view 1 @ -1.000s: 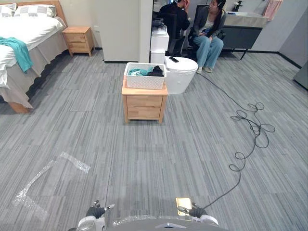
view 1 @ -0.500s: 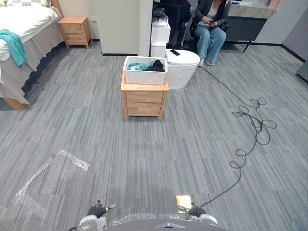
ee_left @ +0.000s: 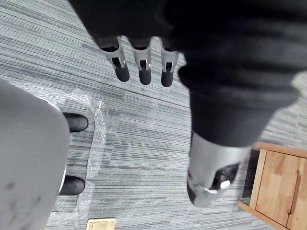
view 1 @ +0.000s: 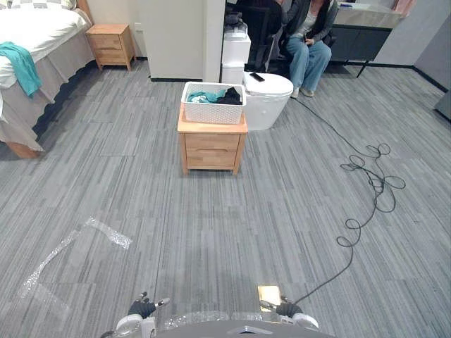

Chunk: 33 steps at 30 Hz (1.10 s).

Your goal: Pick up the laundry basket with both hands and put the clothes into the washing machine.

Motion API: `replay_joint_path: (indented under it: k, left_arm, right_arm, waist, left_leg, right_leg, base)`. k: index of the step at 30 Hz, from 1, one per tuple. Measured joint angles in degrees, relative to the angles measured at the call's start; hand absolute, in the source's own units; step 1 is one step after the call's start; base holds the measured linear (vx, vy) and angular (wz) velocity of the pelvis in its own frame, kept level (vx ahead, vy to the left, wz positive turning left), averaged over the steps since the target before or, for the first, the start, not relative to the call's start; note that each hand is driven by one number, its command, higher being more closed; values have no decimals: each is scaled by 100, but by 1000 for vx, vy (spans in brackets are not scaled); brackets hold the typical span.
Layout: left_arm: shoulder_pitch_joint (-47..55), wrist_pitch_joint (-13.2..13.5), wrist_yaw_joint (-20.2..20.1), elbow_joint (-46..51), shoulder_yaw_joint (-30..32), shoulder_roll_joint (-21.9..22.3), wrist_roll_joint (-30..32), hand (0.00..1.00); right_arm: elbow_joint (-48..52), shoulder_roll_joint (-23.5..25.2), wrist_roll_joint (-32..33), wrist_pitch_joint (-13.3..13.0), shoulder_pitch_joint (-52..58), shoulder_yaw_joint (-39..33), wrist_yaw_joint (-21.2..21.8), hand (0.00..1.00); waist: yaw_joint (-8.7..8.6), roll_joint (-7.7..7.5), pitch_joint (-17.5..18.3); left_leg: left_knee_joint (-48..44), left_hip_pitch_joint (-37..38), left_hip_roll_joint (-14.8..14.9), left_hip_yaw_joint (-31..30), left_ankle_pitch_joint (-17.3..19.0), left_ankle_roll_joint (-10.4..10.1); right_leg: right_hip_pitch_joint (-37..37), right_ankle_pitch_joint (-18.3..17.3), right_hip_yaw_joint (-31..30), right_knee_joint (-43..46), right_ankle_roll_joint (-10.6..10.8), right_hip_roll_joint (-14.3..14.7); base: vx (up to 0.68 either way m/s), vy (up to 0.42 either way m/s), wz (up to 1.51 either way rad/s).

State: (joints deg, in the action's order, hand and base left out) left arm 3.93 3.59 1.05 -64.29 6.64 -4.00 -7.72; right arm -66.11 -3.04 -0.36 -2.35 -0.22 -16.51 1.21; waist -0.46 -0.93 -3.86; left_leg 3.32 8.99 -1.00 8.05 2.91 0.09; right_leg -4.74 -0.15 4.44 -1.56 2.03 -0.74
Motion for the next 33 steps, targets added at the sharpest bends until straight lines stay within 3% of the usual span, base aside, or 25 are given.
replay_joint_path:
  k: [4,7,9,11,12,14,16,18,19,22,23,24,25,26,27,28,29,30,32,33]
  left_arm:
    - [-35,0,-1,6,0,3,-67,0]
    - [-114,0,-1,20,1,-17,-100,0]
    - [-170,-4,-1,50,-7,-41,-106,0]
    - [-199,-5,-2,64,-3,-51,-107,0]
    - [-228,-8,-2,78,18,-81,-108,0]
    - [-286,-31,2,75,181,-144,-108,0]
    - [-262,-82,8,51,227,-178,-108,0]
    - [-276,-123,0,36,220,-162,-95,0]
    - [-286,-133,-10,6,220,-137,-83,0]
    - [-255,-163,-16,-3,293,-80,-33,0]
    - [-167,-179,-20,-12,484,-45,16,0]
    - [-203,-191,-52,-23,687,67,60,0]
    - [-211,-193,-57,-19,736,97,58,0]
    - [-218,-208,-75,61,1048,201,45,0]
    - [-206,-231,-132,184,1318,293,-26,0]
    - [-204,-231,-136,214,1330,299,-49,0]
    - [-213,-232,-153,309,1326,291,-111,0]
    - [-223,-216,-150,478,1292,244,-120,0]
    - [-264,-173,-143,665,1215,177,-137,0]
    - [-280,-122,-133,754,1108,180,-296,0]
  right_arm:
    - [-9,-16,0,13,-87,-47,-5,0]
    - [-9,-15,-7,34,-232,-63,-9,0]
    - [17,-37,-5,30,-276,-128,-17,0]
    - [187,-21,25,15,-258,-325,-30,0]
    - [287,57,92,-13,-229,-456,-32,0]
    - [422,82,281,-11,-231,-467,-30,0]
    - [409,88,304,-21,-229,-567,-27,0]
    - [378,79,350,-16,-266,-753,-31,0]
    - [302,49,343,-7,-328,-907,-31,0]
    - [185,-29,317,37,-297,-1232,-39,0]
    - [188,-35,270,44,-151,-1399,-39,0]
    - [160,-30,226,70,-149,-1612,-38,0]
    - [167,-29,226,87,-150,-1646,-36,0]
    - [215,-13,227,122,-147,-1779,-39,0]
    - [232,-21,225,138,-132,-1799,-48,0]
    - [240,-25,227,138,-135,-1790,-50,0]
    - [241,-31,229,149,-175,-1664,-54,0]
    - [229,19,234,149,-241,-1407,-59,0]
    - [232,49,236,141,-405,-1148,-65,0]
    - [230,35,242,135,-548,-995,-81,0]
  waist:
    - [26,25,-69]
    - [37,27,-237]
    - [30,22,-406]
    - [34,35,-500]
    - [50,-10,-583]
    - [62,-66,-613]
    - [59,-58,-621]
    - [19,-54,-624]
    - [-66,-50,-627]
    - [-127,20,-674]
    - [-152,78,-663]
    - [-162,207,-656]
    - [-166,225,-661]
    - [-148,286,-682]
    - [-101,396,-718]
    - [-85,406,-727]
    - [-15,384,-811]
    - [48,265,-889]
    - [109,120,-910]
    - [189,89,-918]
  left_leg:
    - [-59,-85,1,112,61,-10]
    - [-536,-318,27,120,324,49]
    - [-915,-499,-14,2,666,195]
    - [-1048,-491,2,-66,766,238]
    - [-1202,-432,2,-139,873,257]
    - [-1371,-261,129,-214,1081,213]
    - [-1372,-107,298,-225,1204,130]
    - [-1283,109,415,-252,1304,-27]
    - [-1170,246,512,-314,1401,-141]
    - [-928,645,794,-374,1630,-397]
    - [-961,872,1020,-414,1708,-530]
    - [-1871,514,1336,-465,1623,-569]
    - [-2185,360,1393,-482,1583,-571]
    - [-3512,-254,1605,-512,1179,-457]
    - [-5358,-1066,1859,-662,337,-446]
    - [-5711,-1178,1875,-682,283,-490]
    - [-6905,-1558,1869,-741,253,-564]
    - [-7553,-1883,1780,-574,351,-492]
    - [-7488,-2420,1772,-127,589,-442]
    - [-6752,-2899,1745,99,751,-438]
  right_leg:
    - [106,3,-86,33,2,4]
    - [362,-216,-64,533,74,-35]
    - [833,-685,8,1731,218,-184]
    - [1524,-768,205,3299,238,-340]
    - [2026,-680,316,4438,94,-495]
    - [2438,-776,484,5318,127,-613]
    - [2658,-971,781,5103,144,-692]
    - [2760,-967,941,4200,149,-728]
    - [2762,-779,969,3154,174,-724]
    - [2624,-375,949,2248,171,-620]
    - [2549,-49,1001,2443,-137,-460]
    - [2526,-425,1205,2707,-371,-282]
    - [2492,-486,1249,2701,-404,-248]
    - [2305,-662,1325,2618,-520,-71]
    - [1841,-835,1345,2417,-679,200]
    - [1745,-842,1333,2374,-698,247]
    - [1215,-854,1246,2155,-723,400]
    - [638,-854,1112,1868,-723,435]
    - [24,-853,882,1429,-719,418]
    - [-298,-861,711,1119,-705,404]
  base:
    - [28,-13,-12]
    - [-2,-1,-3]
    - [-75,21,20]
    - [-27,24,32]
    - [49,-5,32]
    - [177,-38,17]
    - [231,-50,-5]
    - [357,-103,7]
    - [470,-175,27]
    - [540,-277,39]
    - [725,-424,45]
    - [743,-446,37]
    - [738,-481,17]
    - [765,-452,-3]
    - [643,-363,-10]
    - [651,-295,-28]
    - [502,-186,-34]
    - [615,-224,-35]
    - [579,-175,-38]
    - [570,-106,-56]
